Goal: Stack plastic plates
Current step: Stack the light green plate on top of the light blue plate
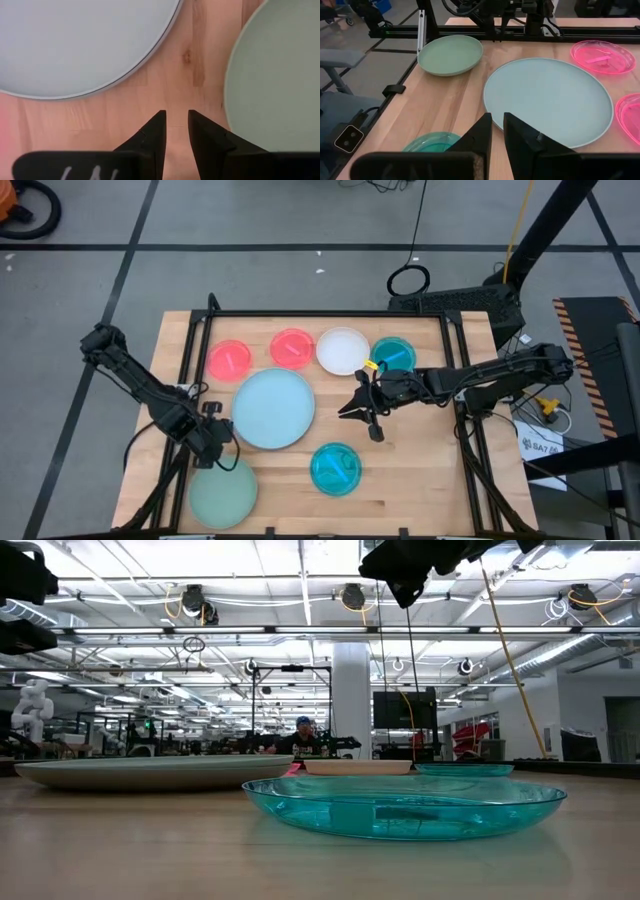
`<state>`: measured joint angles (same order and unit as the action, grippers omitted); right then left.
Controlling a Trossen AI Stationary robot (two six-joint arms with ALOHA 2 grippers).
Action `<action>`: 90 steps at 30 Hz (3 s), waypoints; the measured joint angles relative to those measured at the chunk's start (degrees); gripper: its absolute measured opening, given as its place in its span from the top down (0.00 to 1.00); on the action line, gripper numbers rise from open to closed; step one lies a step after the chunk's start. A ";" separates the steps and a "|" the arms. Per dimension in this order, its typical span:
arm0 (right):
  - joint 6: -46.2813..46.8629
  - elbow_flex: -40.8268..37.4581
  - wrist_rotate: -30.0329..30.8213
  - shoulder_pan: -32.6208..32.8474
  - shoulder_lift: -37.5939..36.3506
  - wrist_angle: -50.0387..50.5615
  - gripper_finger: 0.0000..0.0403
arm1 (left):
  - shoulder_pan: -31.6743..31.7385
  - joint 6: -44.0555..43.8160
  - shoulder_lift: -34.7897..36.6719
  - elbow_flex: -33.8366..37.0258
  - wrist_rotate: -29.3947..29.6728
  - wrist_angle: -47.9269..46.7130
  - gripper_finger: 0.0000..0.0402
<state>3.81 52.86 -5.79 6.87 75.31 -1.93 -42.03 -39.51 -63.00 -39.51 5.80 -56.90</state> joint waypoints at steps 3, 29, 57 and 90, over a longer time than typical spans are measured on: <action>0.00 0.00 -0.01 0.00 0.00 -0.01 0.89 | -0.50 -0.29 0.00 0.00 -0.02 0.00 0.78; -1.76 0.00 -0.19 0.00 0.02 0.83 0.89 | -3.09 -4.98 0.00 0.00 -4.27 8.05 0.78; -2.97 0.00 -0.23 -0.02 0.02 1.33 0.89 | -4.27 -13.88 -6.19 0.00 -1.23 10.41 0.66; -2.97 0.00 -0.23 -0.02 0.02 1.34 0.89 | -4.67 -6.81 -16.78 -0.06 -1.56 16.60 0.94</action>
<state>0.84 52.86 -6.02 6.85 75.33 -0.60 -46.70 -46.32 -79.78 -39.57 4.24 -40.31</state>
